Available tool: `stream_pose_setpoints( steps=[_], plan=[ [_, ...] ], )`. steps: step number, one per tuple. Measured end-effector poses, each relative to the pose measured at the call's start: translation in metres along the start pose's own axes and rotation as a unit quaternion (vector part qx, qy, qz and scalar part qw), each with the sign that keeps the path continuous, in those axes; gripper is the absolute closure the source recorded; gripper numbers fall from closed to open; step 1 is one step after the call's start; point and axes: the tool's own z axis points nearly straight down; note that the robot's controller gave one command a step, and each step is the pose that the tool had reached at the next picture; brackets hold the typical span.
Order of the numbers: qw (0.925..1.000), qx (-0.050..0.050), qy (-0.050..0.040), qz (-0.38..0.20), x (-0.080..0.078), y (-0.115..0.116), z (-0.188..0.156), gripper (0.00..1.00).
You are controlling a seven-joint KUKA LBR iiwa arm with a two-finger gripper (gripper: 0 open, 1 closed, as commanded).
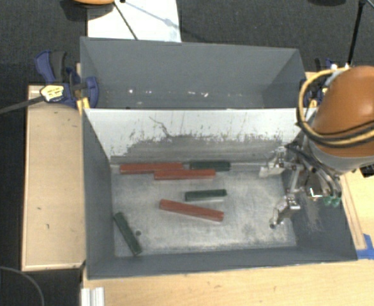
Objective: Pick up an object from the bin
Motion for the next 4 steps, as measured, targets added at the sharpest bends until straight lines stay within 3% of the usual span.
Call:
stream_pose_setpoints(
  steps=[1,2,3,4],
  plan=[
    [1.0,0.0,-0.0027,0.0,-0.001,0.0,-0.003,0.0],
    [1.0,0.0,-0.004,0.001,0.009,0.024,0.015,0.0],
    [0.9992,0.0,-0.0072,-0.04,0.0,0.056,0.074,0.0],
    [0.9999,0.0,-0.0066,-0.013,-0.038,0.048,0.137,0.0]
  ],
)
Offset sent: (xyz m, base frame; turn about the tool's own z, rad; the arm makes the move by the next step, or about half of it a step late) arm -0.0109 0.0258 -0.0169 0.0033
